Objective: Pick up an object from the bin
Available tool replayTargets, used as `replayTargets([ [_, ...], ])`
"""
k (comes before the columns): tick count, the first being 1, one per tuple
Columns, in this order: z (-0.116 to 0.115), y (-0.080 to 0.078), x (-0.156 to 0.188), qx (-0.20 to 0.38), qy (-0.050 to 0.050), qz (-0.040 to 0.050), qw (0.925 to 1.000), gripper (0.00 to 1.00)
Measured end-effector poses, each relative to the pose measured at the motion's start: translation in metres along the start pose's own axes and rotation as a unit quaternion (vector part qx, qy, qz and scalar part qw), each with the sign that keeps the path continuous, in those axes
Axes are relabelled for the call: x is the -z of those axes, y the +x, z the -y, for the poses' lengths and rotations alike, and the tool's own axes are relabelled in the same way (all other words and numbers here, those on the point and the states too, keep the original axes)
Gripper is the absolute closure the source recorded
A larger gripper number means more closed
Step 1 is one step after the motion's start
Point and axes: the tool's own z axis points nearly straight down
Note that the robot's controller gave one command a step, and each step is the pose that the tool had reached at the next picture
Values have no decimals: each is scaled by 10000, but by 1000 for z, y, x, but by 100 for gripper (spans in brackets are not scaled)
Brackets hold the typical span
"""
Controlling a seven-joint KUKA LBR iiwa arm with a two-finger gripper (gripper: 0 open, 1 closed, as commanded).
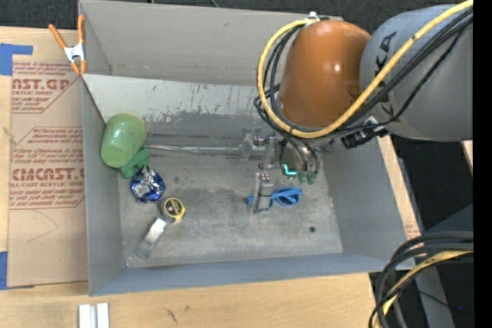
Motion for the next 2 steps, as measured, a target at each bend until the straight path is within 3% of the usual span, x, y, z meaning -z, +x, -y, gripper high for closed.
replayTargets([
  [1,-87,8,-95,-453,-8,-3,9990,0],
  [2,-83,6,-91,-480,-4,30,9988,100],
])
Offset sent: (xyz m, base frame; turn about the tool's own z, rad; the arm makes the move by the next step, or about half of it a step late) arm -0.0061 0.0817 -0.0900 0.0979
